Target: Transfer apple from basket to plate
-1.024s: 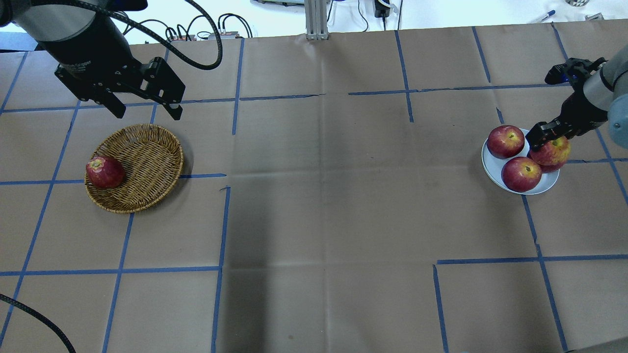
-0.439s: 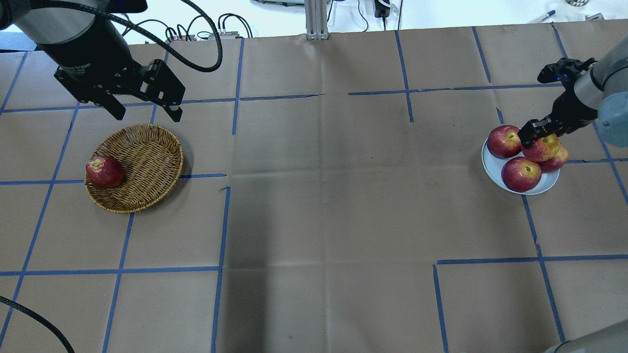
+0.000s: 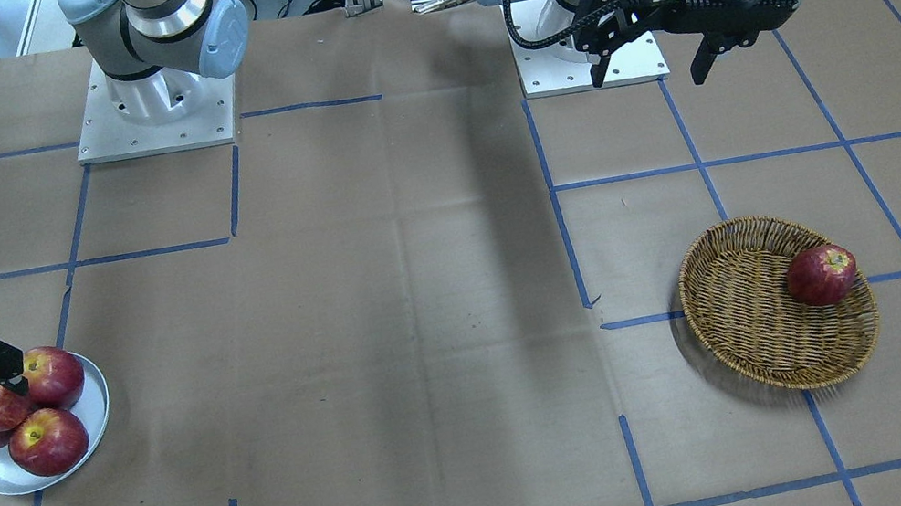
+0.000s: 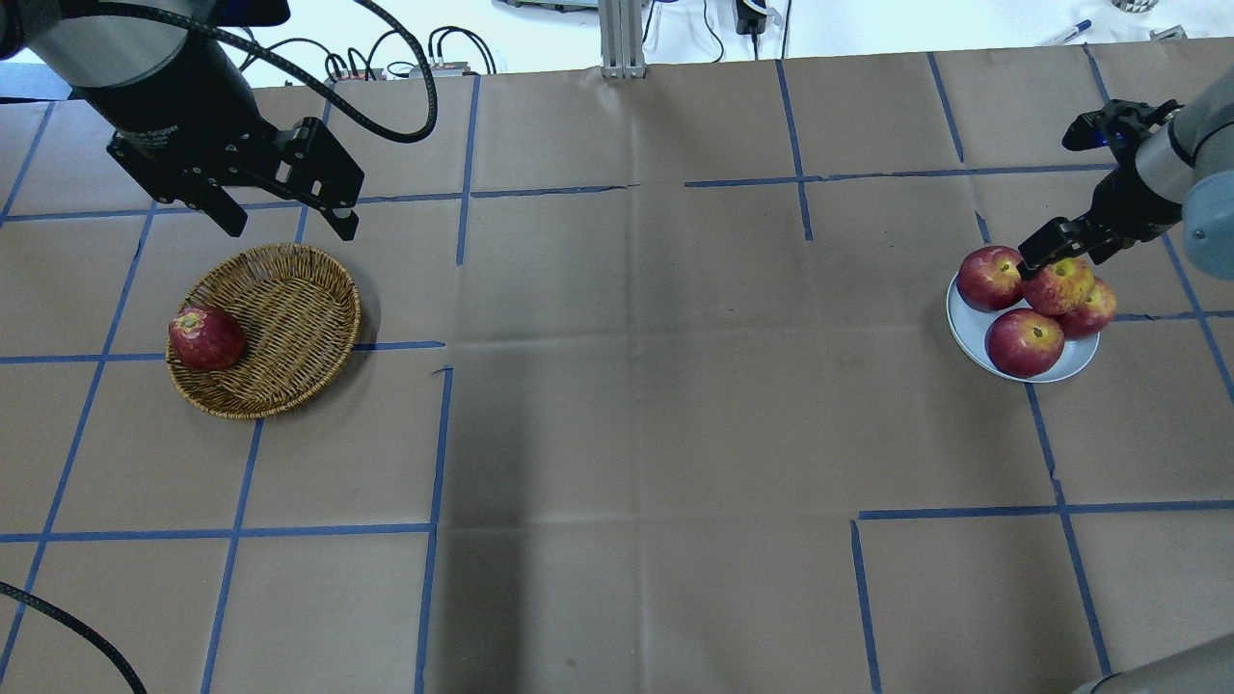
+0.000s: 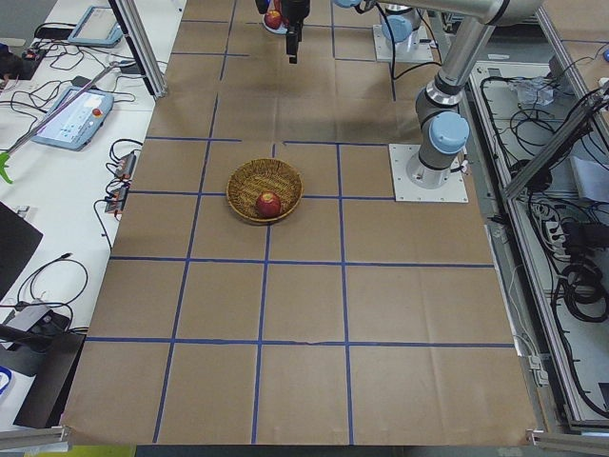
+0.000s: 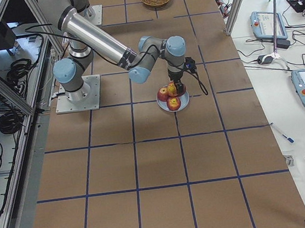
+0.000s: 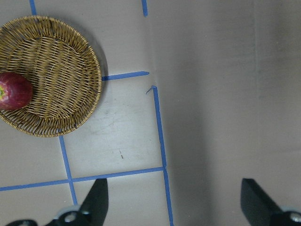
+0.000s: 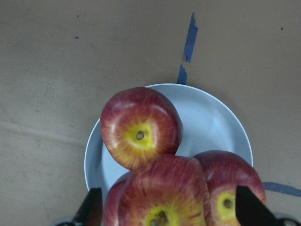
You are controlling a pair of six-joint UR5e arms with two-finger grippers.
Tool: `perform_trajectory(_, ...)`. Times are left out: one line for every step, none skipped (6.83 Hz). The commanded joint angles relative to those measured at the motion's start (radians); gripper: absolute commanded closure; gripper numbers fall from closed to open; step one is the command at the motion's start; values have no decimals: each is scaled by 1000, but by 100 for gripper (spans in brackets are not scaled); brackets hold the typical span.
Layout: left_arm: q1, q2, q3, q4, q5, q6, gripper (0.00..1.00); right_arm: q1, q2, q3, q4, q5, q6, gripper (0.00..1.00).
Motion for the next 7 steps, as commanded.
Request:
perform_trajectory(0,0,0,-1,0,-1,1,30,-8,-33,9,-3,5,0)
perform_trajectory(0,0,0,-2,0,-1,1,89,-60,-48,47,-12,36,0)
perform_trajectory(0,2,0,-2,0,1,1,130,-123,-88,155,-18,102,0)
perform_trajectory(0,2,-2,-2,0,1,1,168,-158,-129,255,-21,160,0)
perform_trajectory(0,2,-2,-2,0,-1,1,223,-200,-147,329,-39,293,0)
perform_trajectory(0,2,-2,-2,0,1,1,309,-243,-147,365,-69,440,0)
perform_trajectory(0,2,-2,-2,0,1,1,411,-273,-148,408,-125,536,0)
